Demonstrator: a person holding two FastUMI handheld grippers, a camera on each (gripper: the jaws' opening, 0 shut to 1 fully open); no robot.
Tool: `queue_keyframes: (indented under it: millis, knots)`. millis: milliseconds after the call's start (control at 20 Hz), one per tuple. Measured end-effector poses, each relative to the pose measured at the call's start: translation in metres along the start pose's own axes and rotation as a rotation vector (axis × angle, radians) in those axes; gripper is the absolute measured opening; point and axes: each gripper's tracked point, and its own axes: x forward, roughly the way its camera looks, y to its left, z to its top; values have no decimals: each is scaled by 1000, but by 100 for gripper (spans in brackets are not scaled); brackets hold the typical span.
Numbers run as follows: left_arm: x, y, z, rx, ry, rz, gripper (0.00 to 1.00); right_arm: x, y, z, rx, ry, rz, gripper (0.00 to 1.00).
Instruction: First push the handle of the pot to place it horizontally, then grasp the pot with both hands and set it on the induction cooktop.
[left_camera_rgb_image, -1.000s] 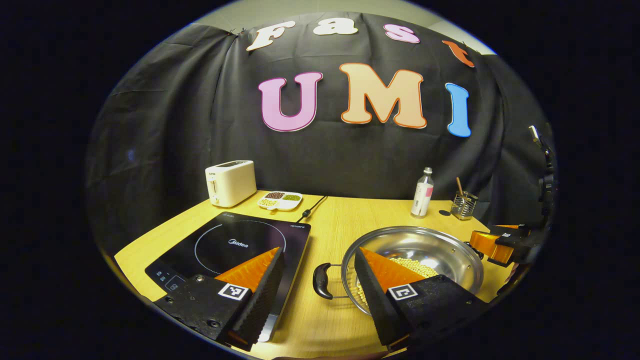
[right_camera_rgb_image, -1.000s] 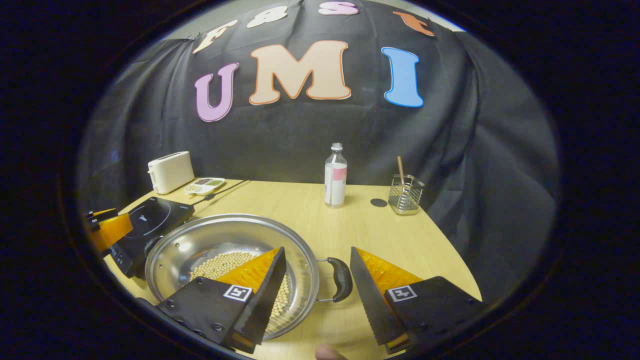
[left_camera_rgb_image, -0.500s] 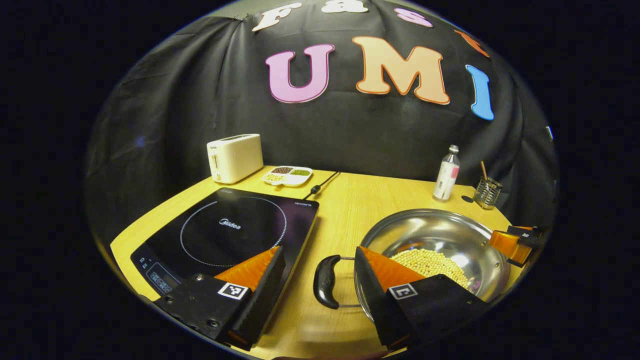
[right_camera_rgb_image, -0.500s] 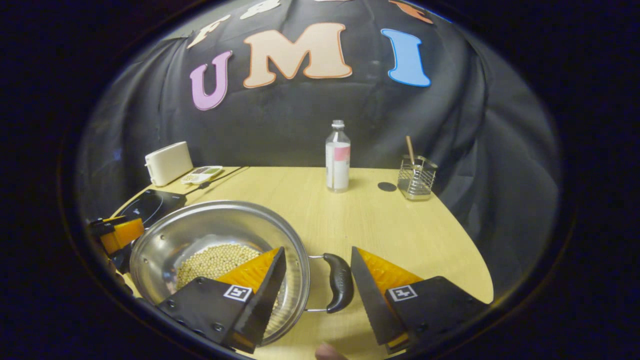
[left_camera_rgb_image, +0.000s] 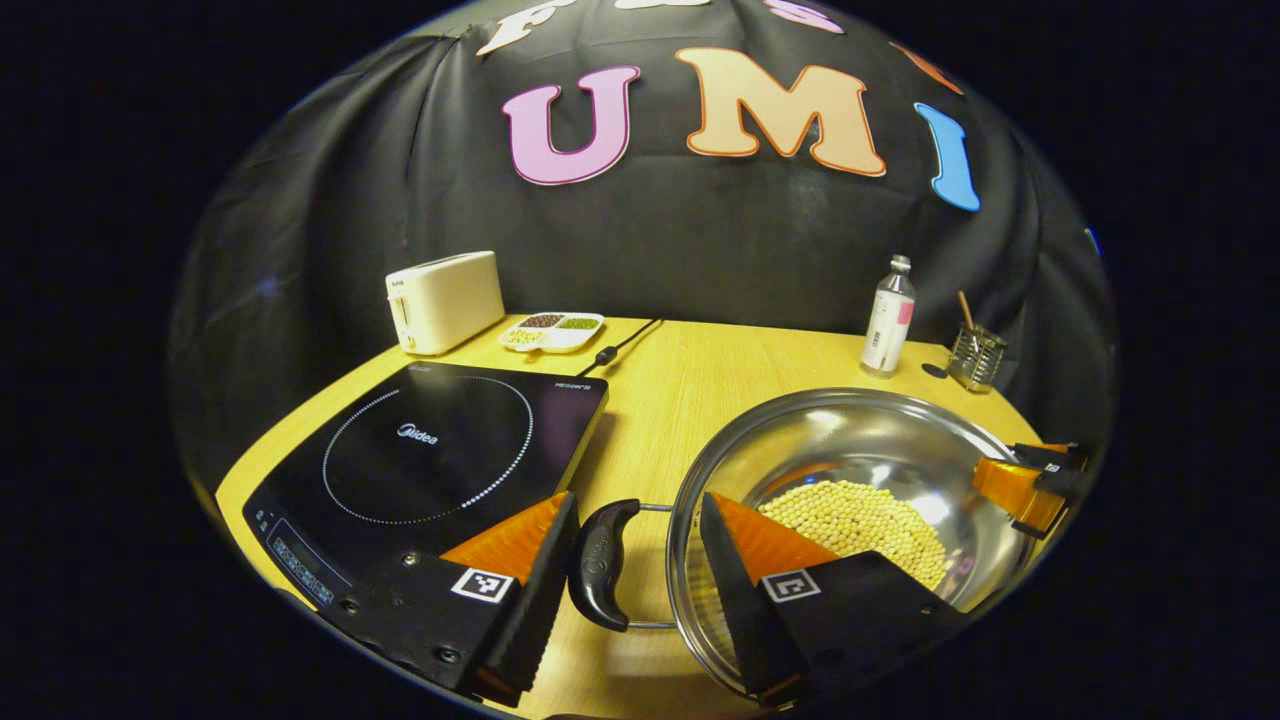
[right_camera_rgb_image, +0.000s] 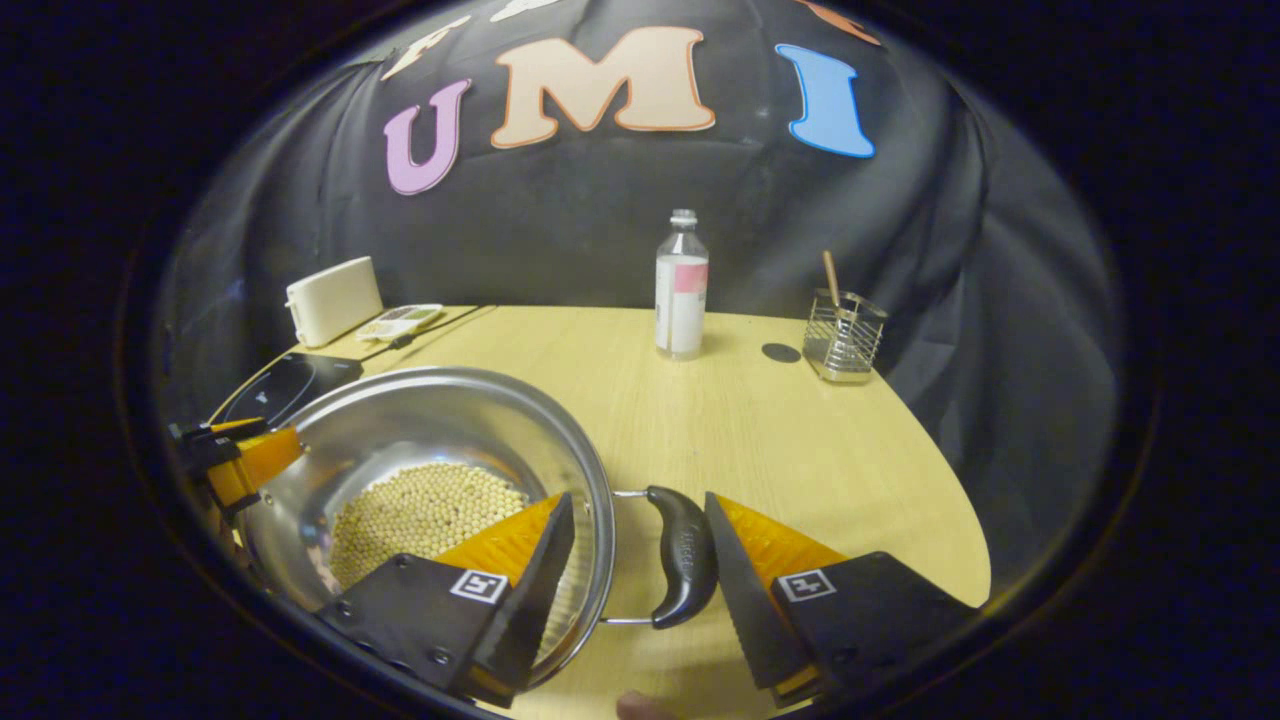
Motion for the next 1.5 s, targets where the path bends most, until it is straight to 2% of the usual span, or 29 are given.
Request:
queue_keyframes:
  millis: [100,200,250,300,400,450,500,650,700,750,800,1200,1400,1450,1500]
  knots:
    - [-1,-1,1,3,-8,8,73,-1,-1,1,-17,-11,-12,77]
    - [-1,-1,0,3,-8,11,70,-1,0,0,-8,-20,-16,70]
    - [-1,-1,0,4,-8,10,71,-1,0,0,12,-17,-15,75]
    - [0,-1,0,2,-10,9,68,-2,0,-1,24,-18,-12,71]
    - [0,-2,1,3,-14,0,70,-5,-1,-3,25,-17,-18,63]
    - [1,-2,1,-2,-18,-6,70,-7,-1,-3,15,-22,-28,63]
    - [2,-3,2,0,-19,-14,69,-9,-3,-3,10,-26,-43,67]
    - [5,-3,3,8,-24,-36,65,-13,-1,-3,48,-36,-66,62]
    - [3,-4,5,8,-31,-45,67,-13,-2,-6,63,-36,-67,56]
    - [5,-4,5,3,-37,-54,63,-14,-2,-5,65,-37,-72,61]
    - [6,-5,6,-1,-40,-62,63,-14,-3,-7,63,-36,-78,61]
    - [4,-4,9,-29,-22,-109,62,-19,-2,-9,90,-36,-87,61]
    - [2,-2,12,-40,-20,-121,58,-20,0,-9,107,-32,-83,61]
    - [2,-1,13,-39,-16,-123,60,-20,1,-9,111,-29,-82,61]
    - [1,1,14,-37,-16,-121,58,-21,3,-9,116,-27,-80,56]
